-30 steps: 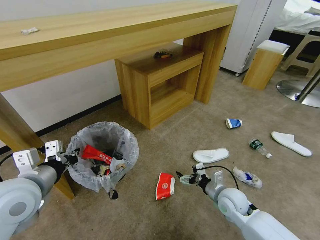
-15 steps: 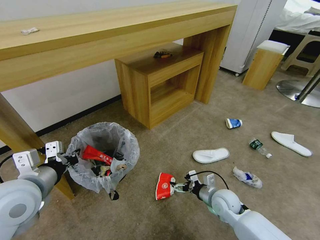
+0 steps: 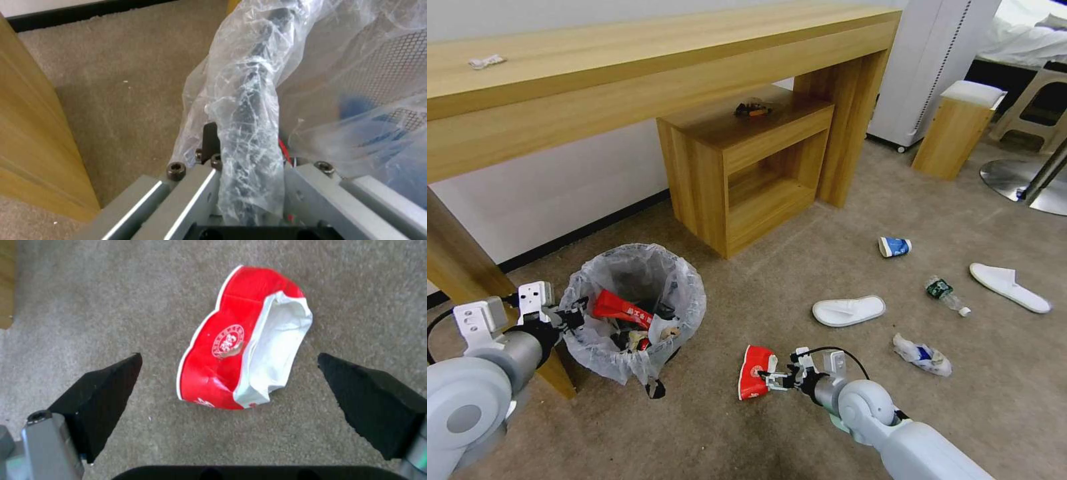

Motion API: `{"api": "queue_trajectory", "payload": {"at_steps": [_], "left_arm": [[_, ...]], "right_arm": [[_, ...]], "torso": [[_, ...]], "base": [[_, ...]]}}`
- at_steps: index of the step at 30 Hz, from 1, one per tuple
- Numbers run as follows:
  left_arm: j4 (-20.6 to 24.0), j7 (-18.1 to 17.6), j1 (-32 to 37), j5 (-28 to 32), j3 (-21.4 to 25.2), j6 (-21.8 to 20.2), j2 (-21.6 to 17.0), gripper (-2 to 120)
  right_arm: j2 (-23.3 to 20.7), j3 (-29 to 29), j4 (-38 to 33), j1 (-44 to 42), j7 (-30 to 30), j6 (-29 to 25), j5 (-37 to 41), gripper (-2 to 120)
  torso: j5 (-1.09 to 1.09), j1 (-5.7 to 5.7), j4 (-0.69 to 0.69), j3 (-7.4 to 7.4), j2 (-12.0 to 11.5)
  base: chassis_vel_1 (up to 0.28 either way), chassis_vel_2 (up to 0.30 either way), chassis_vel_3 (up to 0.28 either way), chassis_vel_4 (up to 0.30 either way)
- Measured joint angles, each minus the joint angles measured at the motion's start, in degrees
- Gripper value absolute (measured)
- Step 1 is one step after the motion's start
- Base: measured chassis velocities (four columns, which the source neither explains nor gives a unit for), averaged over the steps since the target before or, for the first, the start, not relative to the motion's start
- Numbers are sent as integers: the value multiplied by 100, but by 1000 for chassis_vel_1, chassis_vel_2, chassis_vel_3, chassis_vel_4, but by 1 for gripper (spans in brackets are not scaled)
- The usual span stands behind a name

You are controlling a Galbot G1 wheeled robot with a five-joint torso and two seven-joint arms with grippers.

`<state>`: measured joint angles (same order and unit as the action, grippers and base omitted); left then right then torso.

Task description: Pick up the trash bin and place the garbage on the floor into it.

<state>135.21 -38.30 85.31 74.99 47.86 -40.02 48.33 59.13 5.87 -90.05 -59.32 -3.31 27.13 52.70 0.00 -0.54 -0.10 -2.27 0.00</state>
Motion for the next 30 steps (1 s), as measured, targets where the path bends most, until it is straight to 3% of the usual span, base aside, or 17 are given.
{"api": "queue_trajectory", "payload": {"at_steps": [8,12,23,30], "left_arm": [[52,-7,42,-6,6,1,8,0],[44,-8,56,-27,13,2,8,0],[39,-4,52,-53,5,8,20,0],[31,-1,66,-57,12,11,21,0]], "right_arm": [[273,29,526,170,129,-76,-119,100],[497,-24,812,268,471,-229,-302,100],[585,-25,1125,374,1389,-589,-793,100],[769,15,1401,410,1355,-538,-1020,98]], "torso": [[0,0,0,0,0],[0,0,0,0,0],[0,0,0,0,0],[0,0,0,0,0]], "base": [[0,0,0,0],[0,0,0,0],[0,0,0,0],[0,0,0,0]]}}
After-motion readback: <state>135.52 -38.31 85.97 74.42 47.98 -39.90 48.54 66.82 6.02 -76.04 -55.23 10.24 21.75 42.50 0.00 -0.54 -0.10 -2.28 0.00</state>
